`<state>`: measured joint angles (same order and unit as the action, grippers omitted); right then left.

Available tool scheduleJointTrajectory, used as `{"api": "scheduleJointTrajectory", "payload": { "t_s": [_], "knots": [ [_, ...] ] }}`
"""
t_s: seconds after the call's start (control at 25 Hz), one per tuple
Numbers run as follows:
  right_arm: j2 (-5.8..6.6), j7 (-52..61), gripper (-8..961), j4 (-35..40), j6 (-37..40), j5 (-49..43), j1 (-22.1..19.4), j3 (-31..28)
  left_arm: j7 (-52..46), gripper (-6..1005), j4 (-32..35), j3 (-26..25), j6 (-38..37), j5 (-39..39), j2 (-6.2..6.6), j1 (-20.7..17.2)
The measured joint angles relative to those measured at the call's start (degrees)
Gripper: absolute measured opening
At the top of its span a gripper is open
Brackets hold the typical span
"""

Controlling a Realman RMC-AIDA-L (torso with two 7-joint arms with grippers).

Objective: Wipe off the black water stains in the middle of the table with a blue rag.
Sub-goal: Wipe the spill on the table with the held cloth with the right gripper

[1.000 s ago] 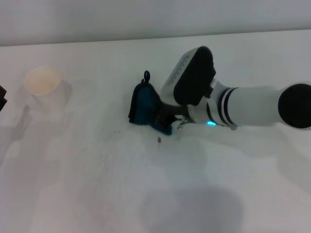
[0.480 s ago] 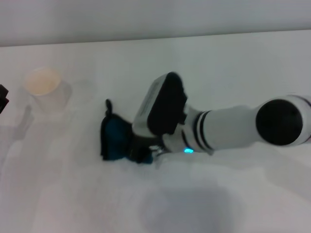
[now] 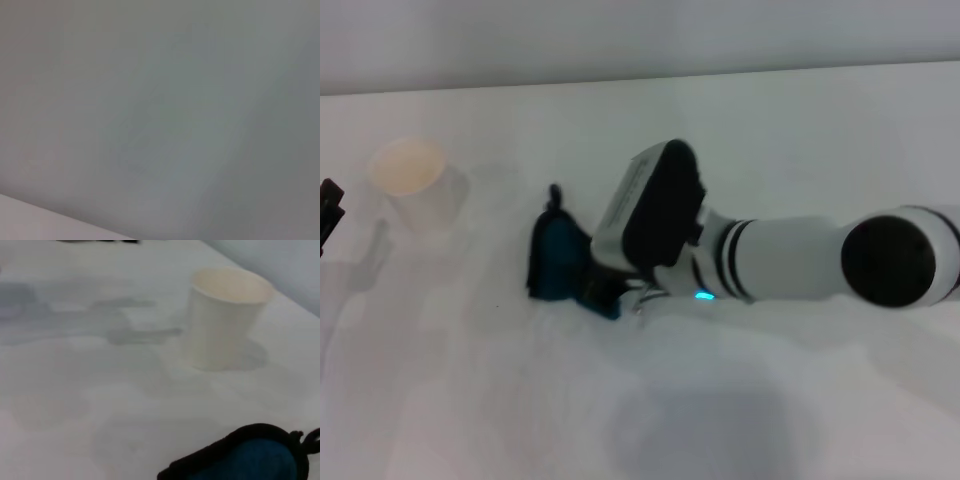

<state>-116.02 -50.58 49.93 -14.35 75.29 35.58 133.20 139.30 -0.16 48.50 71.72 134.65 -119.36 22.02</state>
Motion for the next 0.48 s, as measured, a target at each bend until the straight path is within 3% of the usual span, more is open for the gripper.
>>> {"api": "scheduleJointTrajectory", "payload": {
  "t_s": [0.2,0.48],
  "knots": [
    [0.67,-2.1,95,-2.1,-6.9,0.1,-1.5,-8.5,0.0,888,0.0,-0.2,0.1,0.2,-0.07,0.1],
    [0.8,-13.4,94,-2.4,-22.5,0.4,-7.7,-24.6,0.0,888,0.1,-0.4,-0.3,1.0,-0.06,0.5]
  ]
}}
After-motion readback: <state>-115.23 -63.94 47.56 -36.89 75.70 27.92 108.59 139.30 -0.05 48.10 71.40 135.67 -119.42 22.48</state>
